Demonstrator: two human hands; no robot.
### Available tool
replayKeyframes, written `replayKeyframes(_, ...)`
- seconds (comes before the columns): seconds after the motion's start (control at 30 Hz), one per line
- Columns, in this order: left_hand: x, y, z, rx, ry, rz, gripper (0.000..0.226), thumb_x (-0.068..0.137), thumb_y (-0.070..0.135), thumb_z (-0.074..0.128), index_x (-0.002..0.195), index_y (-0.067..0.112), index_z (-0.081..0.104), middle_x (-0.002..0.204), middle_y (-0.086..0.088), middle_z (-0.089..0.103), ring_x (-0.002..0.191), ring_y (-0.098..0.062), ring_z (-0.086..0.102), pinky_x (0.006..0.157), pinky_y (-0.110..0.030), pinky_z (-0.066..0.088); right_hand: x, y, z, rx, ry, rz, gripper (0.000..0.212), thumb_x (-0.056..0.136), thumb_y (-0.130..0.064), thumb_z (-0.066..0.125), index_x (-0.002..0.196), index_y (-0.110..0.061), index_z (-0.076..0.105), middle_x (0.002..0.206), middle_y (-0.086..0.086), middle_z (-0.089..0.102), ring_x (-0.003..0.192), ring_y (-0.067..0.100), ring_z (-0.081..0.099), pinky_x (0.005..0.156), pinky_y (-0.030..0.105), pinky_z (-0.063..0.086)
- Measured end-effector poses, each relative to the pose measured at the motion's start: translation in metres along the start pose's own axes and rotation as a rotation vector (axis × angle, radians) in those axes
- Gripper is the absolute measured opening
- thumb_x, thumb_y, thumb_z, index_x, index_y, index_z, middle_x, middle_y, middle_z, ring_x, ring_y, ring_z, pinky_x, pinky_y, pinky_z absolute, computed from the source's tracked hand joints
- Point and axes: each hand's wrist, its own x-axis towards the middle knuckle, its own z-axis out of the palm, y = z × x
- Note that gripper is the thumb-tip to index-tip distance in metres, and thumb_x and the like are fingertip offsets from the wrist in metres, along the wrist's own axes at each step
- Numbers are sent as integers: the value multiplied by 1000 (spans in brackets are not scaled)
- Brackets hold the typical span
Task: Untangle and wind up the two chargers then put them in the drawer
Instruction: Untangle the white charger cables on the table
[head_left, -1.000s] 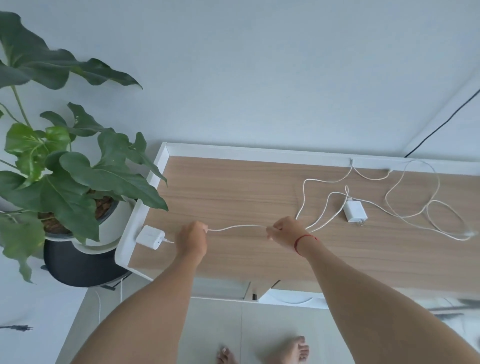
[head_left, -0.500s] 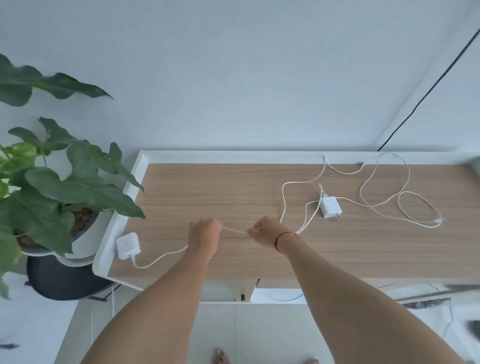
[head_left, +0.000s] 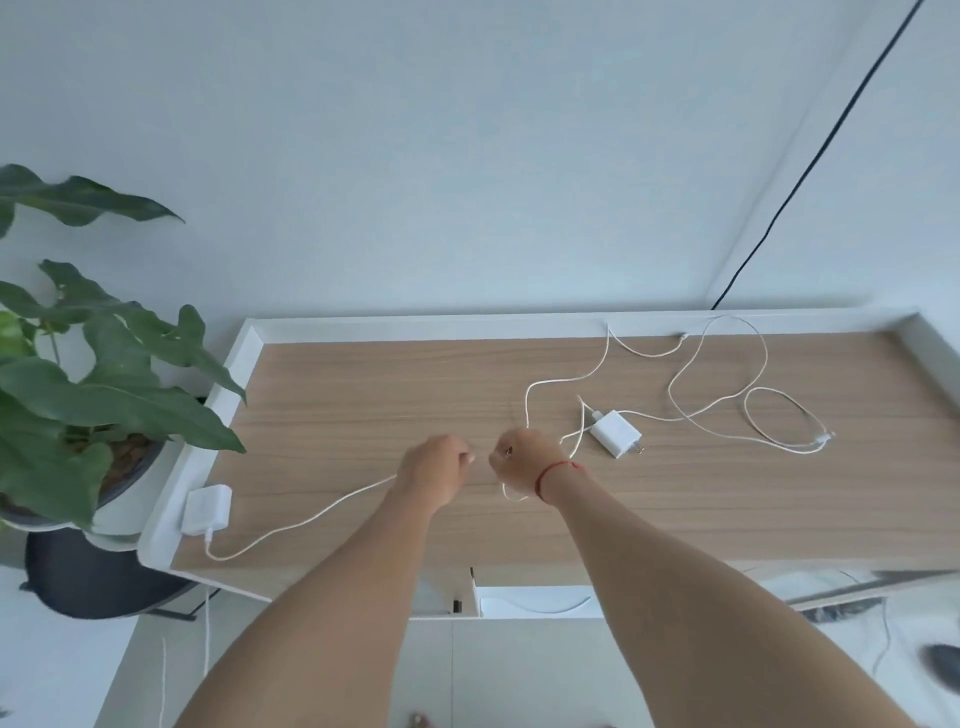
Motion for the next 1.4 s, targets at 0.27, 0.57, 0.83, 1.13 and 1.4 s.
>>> replayKeyframes(0.27, 6, 3, -4, 144, 89, -288, 32, 98, 12, 41, 120, 18, 64, 121, -11, 64, 113, -31, 60, 92, -35, 45, 4, 51, -38, -167, 124, -59, 28, 97, -13, 41, 107, -18, 67, 119, 5, 58, 115, 27, 52, 103, 36, 36)
replayKeyframes(0.57, 6, 29, -3, 80, 70, -315, 26, 97, 22, 45, 107, 21, 68, 115, -8, 67, 110, -30, 61, 88, -33, 44, 13, 61, -44, -140, 170, -40, 30, 89, 2, 43, 99, -14, 66, 97, 9, 61, 94, 32, 61, 79, 35, 53)
replayKeyframes(0.83, 27, 38, -4, -99, -193, -171, 32, 93, 20, 50, 121, 28, 63, 122, 4, 63, 115, -19, 58, 100, -31, 43, 38, 57, -46, -362, 172, -111, 37, 88, 4, 39, 118, -13, 53, 93, 6, 57, 111, 28, 53, 94, 34, 38)
replayKeyframes(1.13, 63, 37, -10, -219, -212, -105, 23, 97, 27, 51, 99, 12, 69, 82, -5, 62, 77, -21, 56, 70, -28, 42, 73, 51, -49, -501, 226, 16, 35, 89, -10, 52, 123, -18, 52, 116, 0, 61, 118, 21, 48, 99, 36, 29)
replayKeyframes(1.4, 62, 41, -15, -266, -55, -122, 23, 97, 18, 41, 87, 21, 61, 80, 1, 59, 69, -19, 52, 65, -28, 40, 65, 71, -74, -342, 321, -96, 33, 100, -36, 40, 117, -18, 62, 121, 5, 56, 119, 27, 47, 101, 37, 30)
